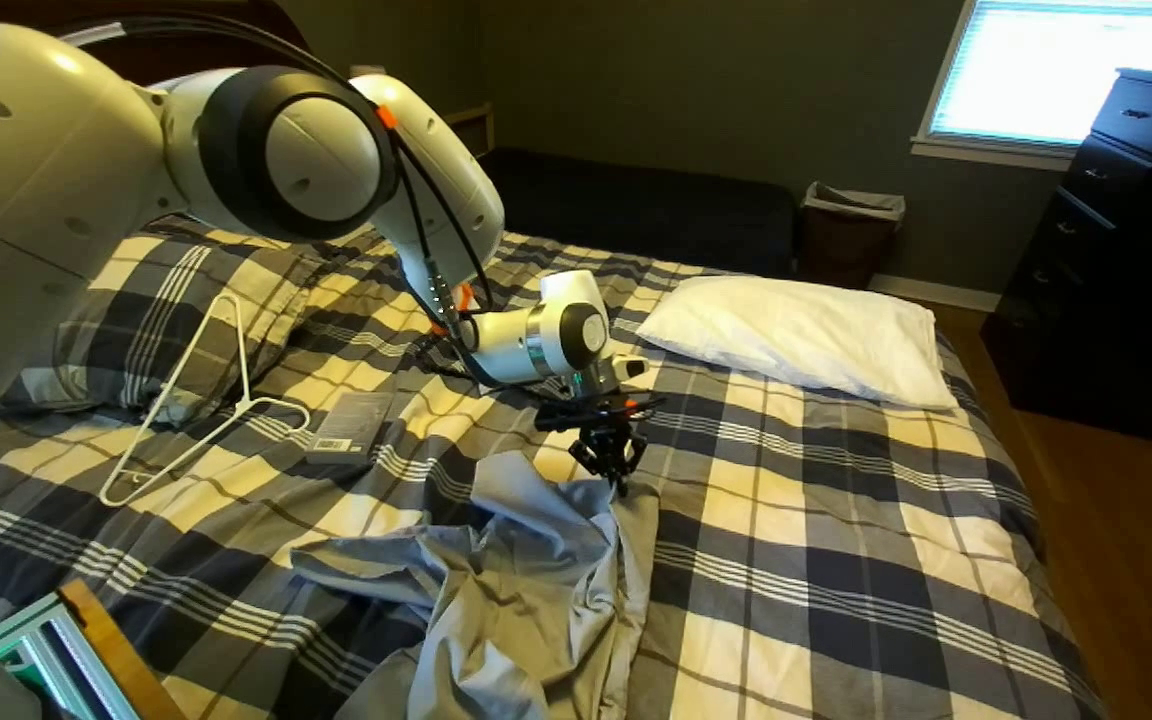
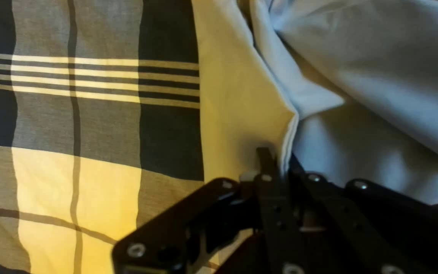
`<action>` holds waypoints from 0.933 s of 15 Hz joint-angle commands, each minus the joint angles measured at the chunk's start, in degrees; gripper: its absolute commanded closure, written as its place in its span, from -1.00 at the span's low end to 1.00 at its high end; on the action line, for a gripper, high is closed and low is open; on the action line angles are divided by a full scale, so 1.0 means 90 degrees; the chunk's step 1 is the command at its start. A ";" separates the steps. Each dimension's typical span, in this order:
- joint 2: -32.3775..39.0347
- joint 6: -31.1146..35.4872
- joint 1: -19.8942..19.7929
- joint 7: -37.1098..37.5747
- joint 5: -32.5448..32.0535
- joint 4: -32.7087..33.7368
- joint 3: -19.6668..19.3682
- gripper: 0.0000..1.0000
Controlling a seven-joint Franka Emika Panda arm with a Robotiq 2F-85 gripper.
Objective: Stretch out the brown cloth on the bed
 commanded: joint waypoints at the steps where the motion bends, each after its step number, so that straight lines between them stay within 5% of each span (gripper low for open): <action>1: 0.0052 0.0018 0.0063 0.0336 -0.0085 0.0007 -0.0232 1.00; 6: -0.0705 0.0809 -0.0145 0.0872 -0.0244 -0.0932 -0.0848 0.99; 7: -0.0170 0.0294 -0.0155 0.0692 -0.0064 -0.0250 -0.0744 0.97; 10: -0.0506 0.0635 -0.0269 0.0681 -0.0098 -0.0587 -0.0831 0.99; 14: -0.0302 0.0890 -0.0242 0.1673 -0.0156 -0.0238 -0.1363 0.99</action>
